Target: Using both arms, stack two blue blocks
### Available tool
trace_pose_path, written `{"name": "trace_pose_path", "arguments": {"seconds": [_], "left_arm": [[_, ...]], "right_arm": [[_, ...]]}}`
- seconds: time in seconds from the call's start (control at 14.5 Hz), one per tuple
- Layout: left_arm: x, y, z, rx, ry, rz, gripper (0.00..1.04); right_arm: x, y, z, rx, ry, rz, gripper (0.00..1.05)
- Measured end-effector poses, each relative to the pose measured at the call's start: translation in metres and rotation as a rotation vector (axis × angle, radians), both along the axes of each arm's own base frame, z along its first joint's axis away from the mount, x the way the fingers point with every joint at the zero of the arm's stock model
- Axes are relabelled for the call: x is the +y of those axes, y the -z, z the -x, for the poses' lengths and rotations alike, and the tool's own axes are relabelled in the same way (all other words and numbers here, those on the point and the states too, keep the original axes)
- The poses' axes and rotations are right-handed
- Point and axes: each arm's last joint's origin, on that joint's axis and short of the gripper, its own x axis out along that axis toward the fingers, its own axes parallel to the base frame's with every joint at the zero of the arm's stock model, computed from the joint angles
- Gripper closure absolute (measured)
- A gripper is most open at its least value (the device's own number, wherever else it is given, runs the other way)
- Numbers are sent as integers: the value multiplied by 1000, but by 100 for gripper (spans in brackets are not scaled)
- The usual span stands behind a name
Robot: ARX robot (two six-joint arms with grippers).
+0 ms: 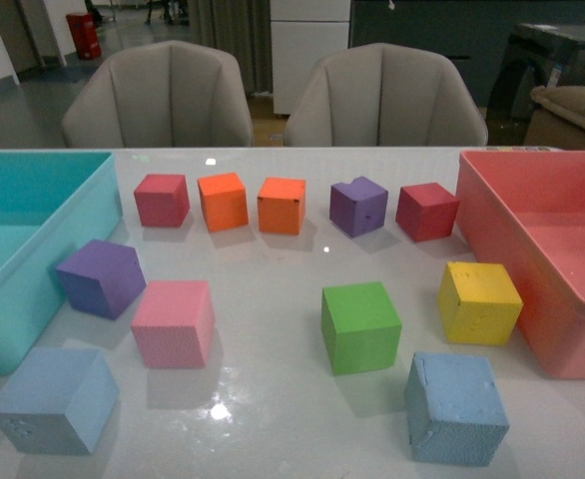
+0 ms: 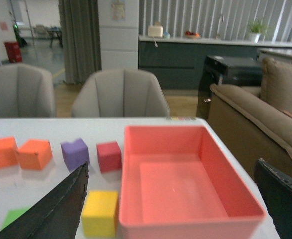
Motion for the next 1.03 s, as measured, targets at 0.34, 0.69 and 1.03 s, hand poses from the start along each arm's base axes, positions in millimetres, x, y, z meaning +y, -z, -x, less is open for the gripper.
{"name": "trace_pose_path", "arguments": {"seconds": [0.34,0.69,1.03], "left_arm": [[0,0,0,0,0,0,7],[0,0,0,0,0,0,7],[0,0,0,0,0,0,7]], "right_arm": [[42,-11,-101,341,-180,-137,6],[87,78,-127,818,-234,-306,6],[94,84,-137,865,-209,-328,6]]}}
